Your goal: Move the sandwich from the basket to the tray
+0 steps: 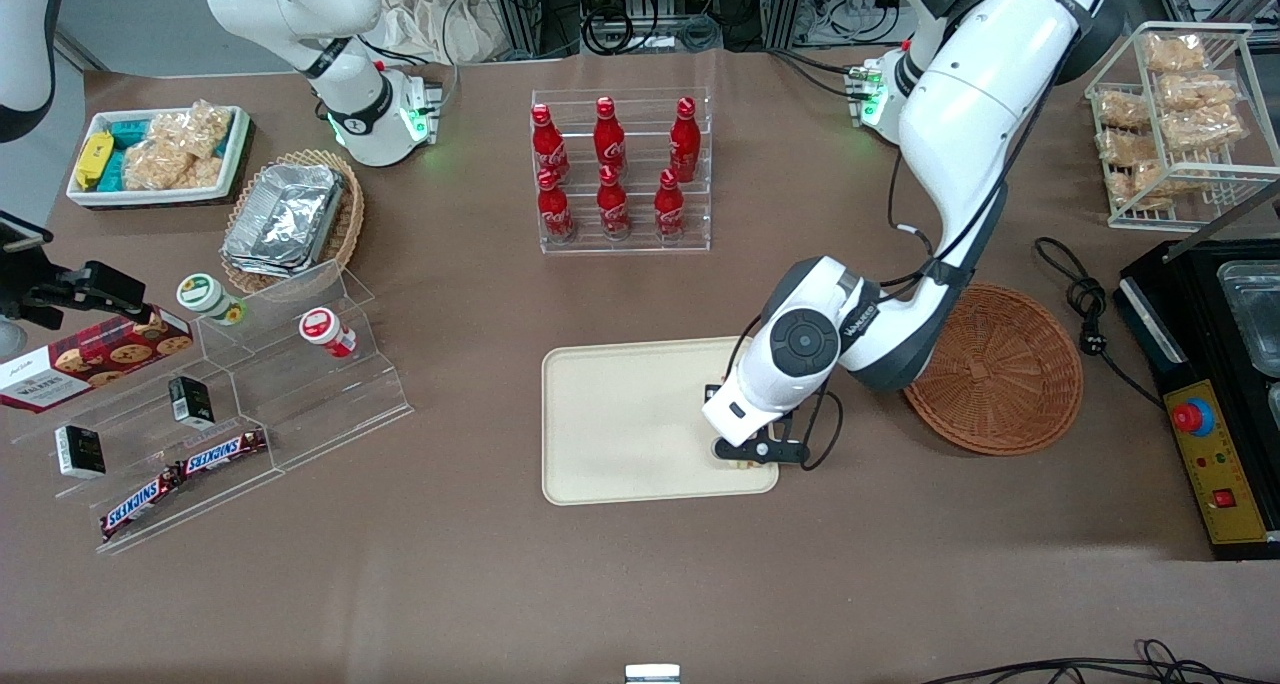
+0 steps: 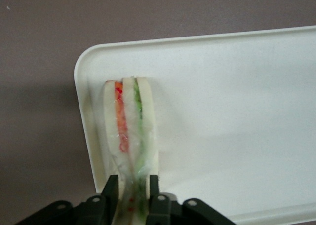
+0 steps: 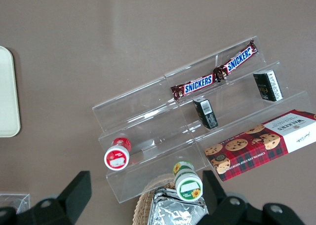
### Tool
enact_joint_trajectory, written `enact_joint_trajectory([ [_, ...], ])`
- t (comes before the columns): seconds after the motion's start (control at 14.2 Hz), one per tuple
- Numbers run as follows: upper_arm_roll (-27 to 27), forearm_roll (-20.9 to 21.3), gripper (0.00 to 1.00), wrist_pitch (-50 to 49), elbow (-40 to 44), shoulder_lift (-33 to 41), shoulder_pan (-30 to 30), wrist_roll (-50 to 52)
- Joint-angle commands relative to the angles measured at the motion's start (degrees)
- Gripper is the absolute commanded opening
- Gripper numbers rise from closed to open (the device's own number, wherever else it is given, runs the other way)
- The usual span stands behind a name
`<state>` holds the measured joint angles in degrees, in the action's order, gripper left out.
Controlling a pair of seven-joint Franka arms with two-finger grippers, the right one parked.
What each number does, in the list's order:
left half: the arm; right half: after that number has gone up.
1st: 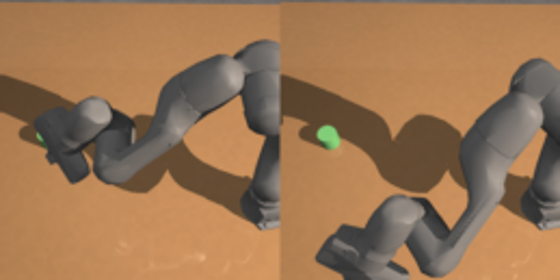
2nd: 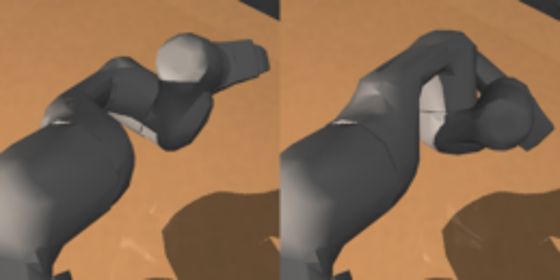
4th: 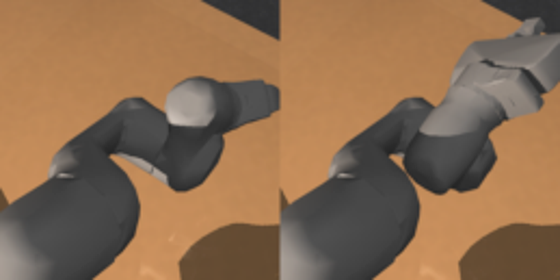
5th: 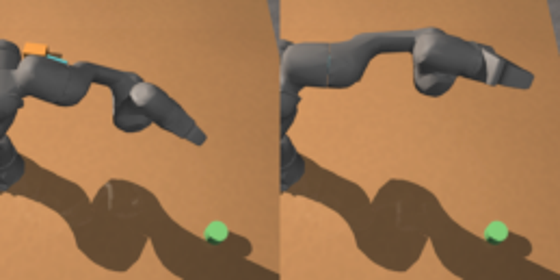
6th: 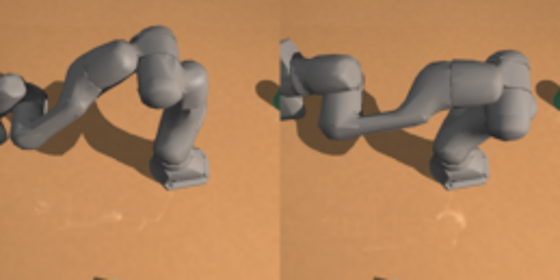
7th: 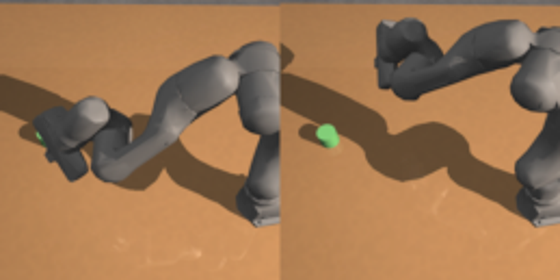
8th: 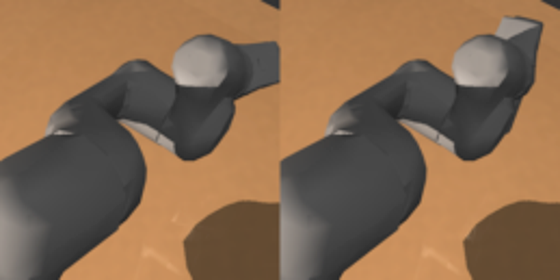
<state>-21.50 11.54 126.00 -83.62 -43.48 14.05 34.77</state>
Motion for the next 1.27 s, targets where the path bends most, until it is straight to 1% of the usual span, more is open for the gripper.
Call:
enact_joint_trajectory([
  [0.0,1.3,1.1,0.99,-0.9,1.9,0.2,1.3,3.1],
  [0.14,1.3,1.1,0.99,-4.7,3.1,1.9,0.9,3.8],
  [0.21,1.3,0.9,0.99,-9.3,5.0,3.2,0.6,3.7],
  [0.35,0.8,0.0,0.99,-18.7,9.1,6.6,-2.9,3.0],
  [0.42,0.7,-0.1,0.99,-21.4,9.8,8.8,-4.5,2.8],
  [0.56,0.7,-0.2,0.99,-23.7,9.7,13.8,-8.5,1.1],
  [0.63,0.7,-0.7,0.99,-26.4,9.8,15.9,-10.5,-2.1],
  [0.77,0.9,-3.4,0.99,-33.0,10.0,20.3,-14.6,-11.6],
  [0.92,1.3,-3.7,0.99,-37.5,10.0,23.9,-19.0,-21.5],
  [1.06,1.5,-2.8,0.99,-38.1,10.0,26.4,-22.9,-26.6],
  [1.2,1.4,-2.9,0.99,-38.1,10.1,27.3,-25.6,-27.2],
])
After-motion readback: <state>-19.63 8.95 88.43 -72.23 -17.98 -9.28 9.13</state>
